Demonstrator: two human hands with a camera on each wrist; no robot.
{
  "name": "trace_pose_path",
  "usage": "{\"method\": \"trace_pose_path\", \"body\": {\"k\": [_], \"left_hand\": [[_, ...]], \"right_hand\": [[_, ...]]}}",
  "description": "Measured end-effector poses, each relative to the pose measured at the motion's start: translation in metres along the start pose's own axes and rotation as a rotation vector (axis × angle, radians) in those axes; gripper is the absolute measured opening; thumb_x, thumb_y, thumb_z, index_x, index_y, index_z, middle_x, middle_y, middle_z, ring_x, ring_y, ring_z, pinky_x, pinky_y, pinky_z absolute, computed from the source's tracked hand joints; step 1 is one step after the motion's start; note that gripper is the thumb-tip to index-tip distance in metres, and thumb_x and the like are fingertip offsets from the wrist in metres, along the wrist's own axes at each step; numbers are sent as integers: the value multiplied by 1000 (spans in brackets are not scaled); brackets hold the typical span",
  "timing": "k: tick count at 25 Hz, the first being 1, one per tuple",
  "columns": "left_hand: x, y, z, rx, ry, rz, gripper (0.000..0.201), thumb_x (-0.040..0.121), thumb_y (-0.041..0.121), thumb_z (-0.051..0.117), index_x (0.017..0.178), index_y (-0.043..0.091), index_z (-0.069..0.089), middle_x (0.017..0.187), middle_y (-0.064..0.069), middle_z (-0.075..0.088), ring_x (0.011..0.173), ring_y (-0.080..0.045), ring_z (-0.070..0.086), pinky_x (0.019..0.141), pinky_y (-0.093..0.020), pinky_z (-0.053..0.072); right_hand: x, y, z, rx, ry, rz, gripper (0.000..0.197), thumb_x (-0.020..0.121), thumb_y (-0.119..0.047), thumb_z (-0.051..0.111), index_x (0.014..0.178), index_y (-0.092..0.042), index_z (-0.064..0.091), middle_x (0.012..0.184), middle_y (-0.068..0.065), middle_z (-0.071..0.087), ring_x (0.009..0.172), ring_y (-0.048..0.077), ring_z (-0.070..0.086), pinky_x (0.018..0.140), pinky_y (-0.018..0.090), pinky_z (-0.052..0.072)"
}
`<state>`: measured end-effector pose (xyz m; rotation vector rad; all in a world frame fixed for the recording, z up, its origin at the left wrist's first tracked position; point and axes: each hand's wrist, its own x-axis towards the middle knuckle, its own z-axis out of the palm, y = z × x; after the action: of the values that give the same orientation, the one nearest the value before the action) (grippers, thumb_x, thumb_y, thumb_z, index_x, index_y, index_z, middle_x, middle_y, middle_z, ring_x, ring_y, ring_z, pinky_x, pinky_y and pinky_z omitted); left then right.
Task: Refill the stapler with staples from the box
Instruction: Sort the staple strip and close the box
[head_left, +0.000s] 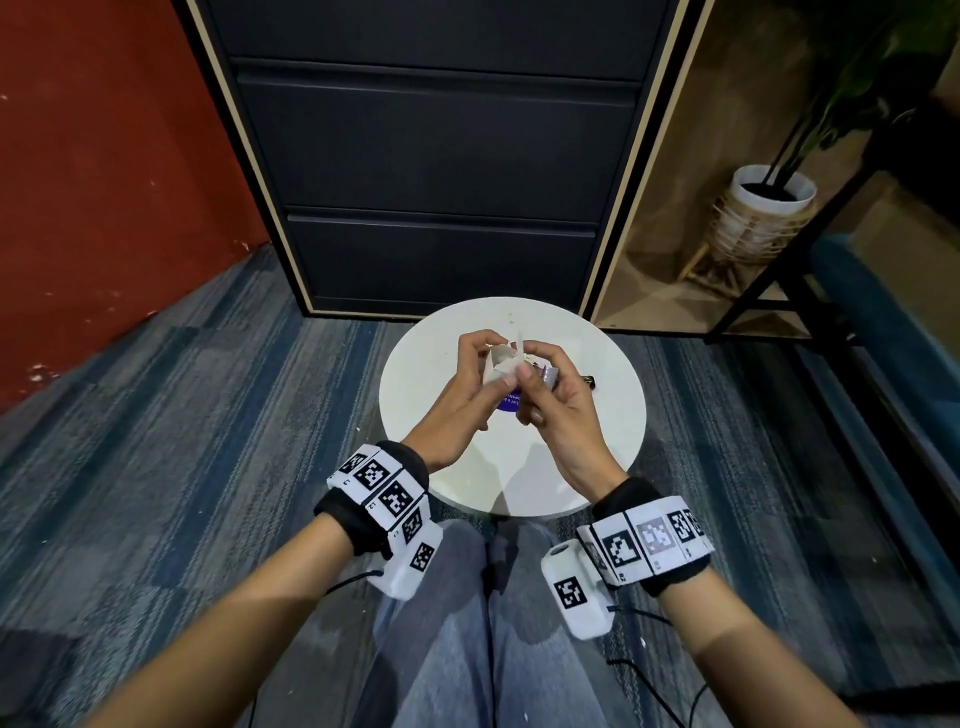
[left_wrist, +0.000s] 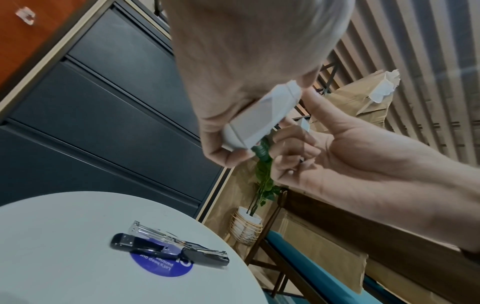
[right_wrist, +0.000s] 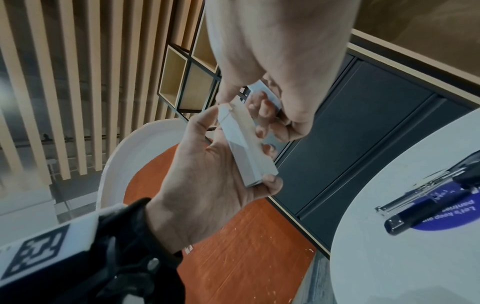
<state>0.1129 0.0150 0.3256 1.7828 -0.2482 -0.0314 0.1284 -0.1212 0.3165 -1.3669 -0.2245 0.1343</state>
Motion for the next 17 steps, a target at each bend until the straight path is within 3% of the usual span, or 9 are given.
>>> {"method": "trace_pose_path", "body": {"k": [2,4,6,7,9,11,13,17], "left_hand": [[1,2,1,13,34,-12,8,95,37,34,98,44,31,85,22,47,63,8,51,54,-14,38],[1,4,3,31,76,0,6,99,30,33,95,35,34,75,18,48,58,8,50,52,-9,38],[2,5,3,81,99,30,7,101,20,35,97,25,35,75,12,48,62,7,52,55,-6,41],[3,4,3,125,104,46,6,99,20,37,99,26,36,81,8,50,71,3,56,63,-9,45],[5,-1,-1,199,75,57,11,95,28,41,104,32,35,96,3,54,92,-17,61,80,-35,54],[4,-1,-4,247,31,45,20,90,30,43,108,31,34,107,-1,54,101,-27,59,84,-50,52],[4,1,-5,321,9,48,24,90,29,44,112,25,34,113,2,47,108,-24,52,88,-51,50],[3,4,-6,434,-8,46,27,95,24,45,118,18,33,116,8,39,111,-18,39,92,-45,47]], "right_hand": [[0,-2,0,-13,-4,-10,23,87,-34,58,107,-22,55,58,-13,52,49,4,37,55,23,33],[0,-2,1,-16,-1,-15,24,89,-33,53,109,-20,54,51,-15,44,50,5,34,54,22,32],[1,-4,2,-8,6,-12,22,88,-37,52,104,-21,56,51,-14,38,51,7,31,54,22,31],[2,-5,2,-14,8,-12,19,89,-36,53,100,-21,57,52,-14,38,51,7,31,53,22,31],[2,-7,3,-45,14,-20,9,93,-25,55,96,-16,56,54,-14,43,50,5,35,53,21,33],[4,-10,4,-64,37,-16,2,94,-12,53,94,-11,55,57,-14,49,50,3,40,52,19,36],[6,-11,3,-101,66,-23,3,94,-7,51,94,-7,54,64,-7,49,55,8,42,53,20,39],[9,-10,4,-193,74,-82,6,90,-9,50,94,-8,55,72,3,50,69,24,45,61,35,43]]}}
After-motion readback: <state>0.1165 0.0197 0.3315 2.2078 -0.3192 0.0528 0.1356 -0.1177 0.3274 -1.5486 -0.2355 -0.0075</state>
